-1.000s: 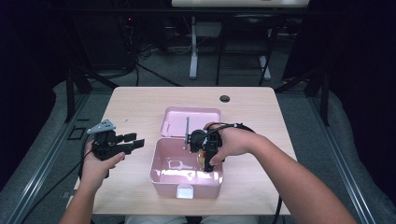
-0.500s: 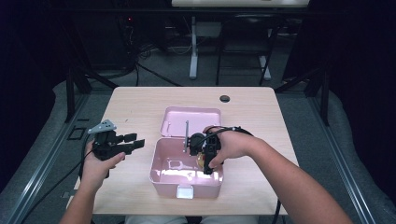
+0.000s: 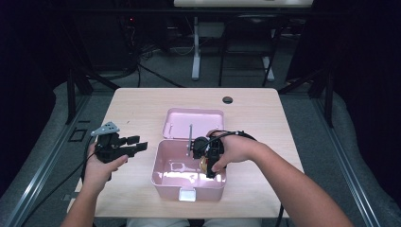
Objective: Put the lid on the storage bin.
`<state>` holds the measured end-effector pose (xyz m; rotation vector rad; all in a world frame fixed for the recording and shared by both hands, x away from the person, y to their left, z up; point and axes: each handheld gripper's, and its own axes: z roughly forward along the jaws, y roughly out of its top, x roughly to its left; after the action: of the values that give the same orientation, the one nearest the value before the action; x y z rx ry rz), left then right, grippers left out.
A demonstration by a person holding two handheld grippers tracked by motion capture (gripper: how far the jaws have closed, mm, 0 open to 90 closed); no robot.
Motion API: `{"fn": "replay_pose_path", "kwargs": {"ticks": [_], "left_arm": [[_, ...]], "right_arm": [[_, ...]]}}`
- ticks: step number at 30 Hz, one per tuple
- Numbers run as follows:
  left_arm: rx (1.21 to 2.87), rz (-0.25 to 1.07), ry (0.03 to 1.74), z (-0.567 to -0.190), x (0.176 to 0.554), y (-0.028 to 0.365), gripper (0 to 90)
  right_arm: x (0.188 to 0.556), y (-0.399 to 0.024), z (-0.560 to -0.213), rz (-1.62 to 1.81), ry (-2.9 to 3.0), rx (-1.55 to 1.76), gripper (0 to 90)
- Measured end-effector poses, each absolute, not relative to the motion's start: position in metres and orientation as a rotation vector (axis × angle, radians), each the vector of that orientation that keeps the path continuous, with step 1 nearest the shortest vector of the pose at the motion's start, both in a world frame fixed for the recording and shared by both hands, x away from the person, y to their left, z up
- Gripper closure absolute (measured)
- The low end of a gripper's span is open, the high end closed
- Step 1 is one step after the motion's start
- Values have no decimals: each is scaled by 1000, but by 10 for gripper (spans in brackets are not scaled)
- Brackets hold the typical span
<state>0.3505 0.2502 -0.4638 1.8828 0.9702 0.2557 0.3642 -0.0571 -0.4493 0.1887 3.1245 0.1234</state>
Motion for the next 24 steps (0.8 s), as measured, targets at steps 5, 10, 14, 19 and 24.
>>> {"fn": "replay_pose_path", "kwargs": {"ticks": [5, 10, 14, 19, 24], "left_arm": [[1895, 257, 964, -464, 351, 249, 490], [1901, 250, 963, -465, 351, 247, 491], [1907, 251, 959, -466, 351, 247, 491], [1909, 250, 959, -466, 351, 246, 491], [1908, 249, 961, -467, 351, 246, 491]], "right_arm": [[365, -57, -454, 139, 3133, 199, 199], [365, -57, -460, 108, 3137, 200, 200], [365, -58, -463, 107, 3143, 202, 199], [367, -58, -465, 100, 3138, 205, 200], [367, -55, -468, 84, 3139, 195, 199]]}}
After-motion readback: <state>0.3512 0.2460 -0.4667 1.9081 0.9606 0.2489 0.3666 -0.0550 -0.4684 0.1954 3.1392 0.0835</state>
